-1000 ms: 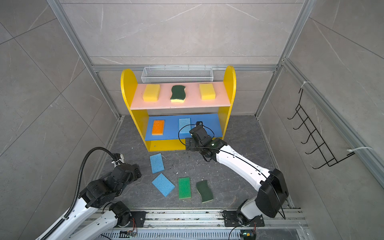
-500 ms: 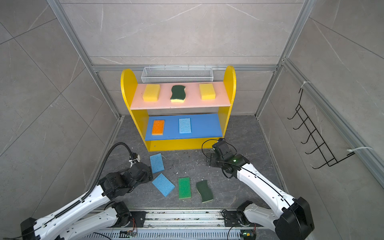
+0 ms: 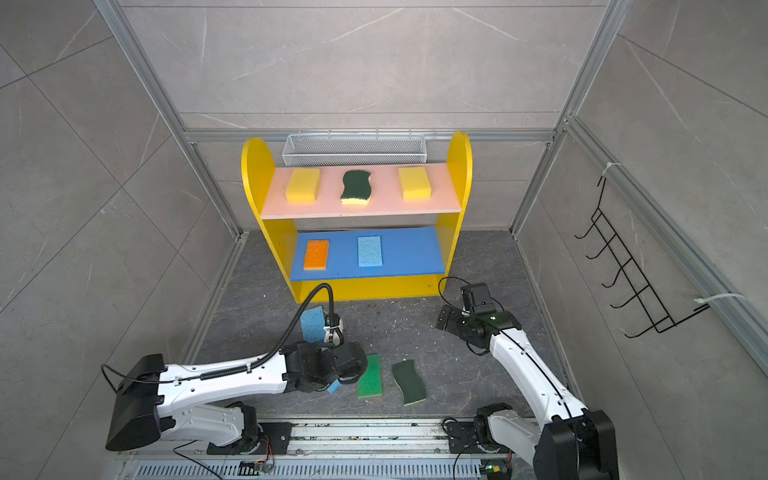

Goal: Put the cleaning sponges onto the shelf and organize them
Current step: 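Withdraw the right gripper while the left gripper reaches to the green sponge, then grasp the green sponge with the left gripper and lift it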

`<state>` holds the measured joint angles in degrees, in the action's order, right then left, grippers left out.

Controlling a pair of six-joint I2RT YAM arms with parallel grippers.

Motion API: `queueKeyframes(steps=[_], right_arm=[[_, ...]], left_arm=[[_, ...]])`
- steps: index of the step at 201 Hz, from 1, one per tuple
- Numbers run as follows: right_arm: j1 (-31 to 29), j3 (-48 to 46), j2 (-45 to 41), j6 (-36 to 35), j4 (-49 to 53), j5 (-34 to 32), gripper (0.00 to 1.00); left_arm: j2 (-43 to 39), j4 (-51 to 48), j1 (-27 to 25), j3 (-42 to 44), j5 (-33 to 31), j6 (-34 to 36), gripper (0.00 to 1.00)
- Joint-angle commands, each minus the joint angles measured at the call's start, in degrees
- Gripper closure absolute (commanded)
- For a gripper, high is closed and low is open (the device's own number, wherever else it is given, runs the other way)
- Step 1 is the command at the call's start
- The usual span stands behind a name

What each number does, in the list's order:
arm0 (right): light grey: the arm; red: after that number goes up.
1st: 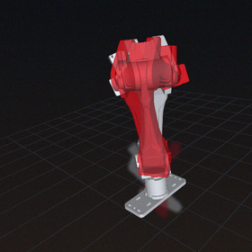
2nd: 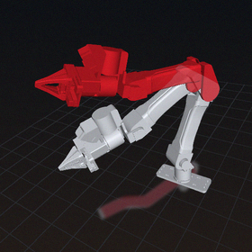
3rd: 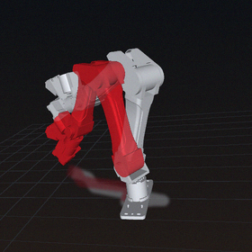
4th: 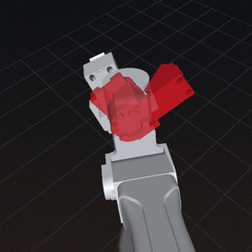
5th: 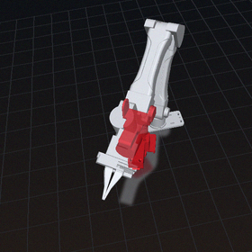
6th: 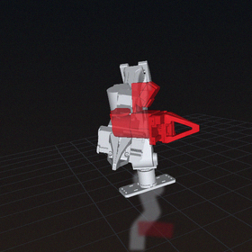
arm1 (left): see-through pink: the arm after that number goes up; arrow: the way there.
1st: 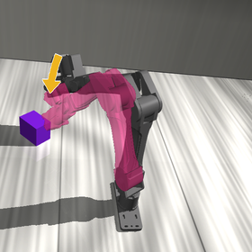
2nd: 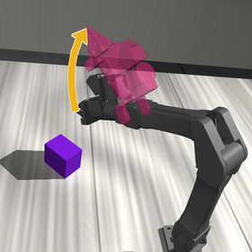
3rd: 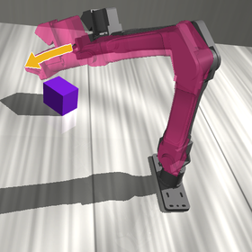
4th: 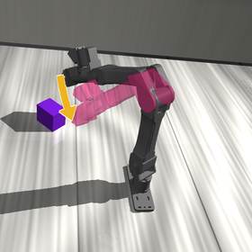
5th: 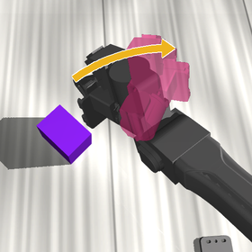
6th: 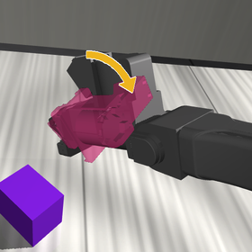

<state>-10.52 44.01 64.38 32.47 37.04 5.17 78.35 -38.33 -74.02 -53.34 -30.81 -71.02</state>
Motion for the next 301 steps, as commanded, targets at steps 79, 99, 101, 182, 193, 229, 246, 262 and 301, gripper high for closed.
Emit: queueKeyframes(steps=[79,99,101,182,193,229,246,262,301], right_arm=[[0.5,-2.9,-0.5,1.9,-0.1,0.7,0.0],[0.5,-3.4,-0.9,1.6,-0.2,0.7,0.0],[0.5,-3.5,-0.9,1.6,-0.2,0.7,0.01],[0.5,-3.7,0.0,1.1,-0.9,1.6,0.0],[0.5,-3.8,-0.1,1.1,-0.9,1.4,0.0],[0.6,-4.0,0.3,1.2,-0.9,1.6,0.0],[0.5,-4.2,0.5,1.2,-1.1,1.7,0.0],[0.7,-4.5,0.5,1.2,-1.3,1.7,0.0],[0.6,-4.7,0.9,1.3,-1.4,1.9,0.0]], left_arm=[[12.6,6.4,-6.6,-2.7,6.4,-12.0,0.08],[12.7,8.2,-6.6,-1.4,7.6,-12.6,0.08],[12.8,8.3,-6.6,-1.4,7.7,-12.4,0.08],[20.0,-0.5,-6.2,-9.2,10.3,-12.2,0.06],[20.2,-0.7,-6.1,-9.3,10.5,-12.5,0.06],[21.2,-0.4,-5.1,-8.2,12.9,-13.9,0.07],[22.2,-0.7,-5.0,-8.5,13.5,-14.3,0.07],[23.2,-1.7,-4.9,-9.5,14.0,-14.4,0.07],[24.8,-1.3,-4.2,-9.6,15.3,-13.6,0.09]])
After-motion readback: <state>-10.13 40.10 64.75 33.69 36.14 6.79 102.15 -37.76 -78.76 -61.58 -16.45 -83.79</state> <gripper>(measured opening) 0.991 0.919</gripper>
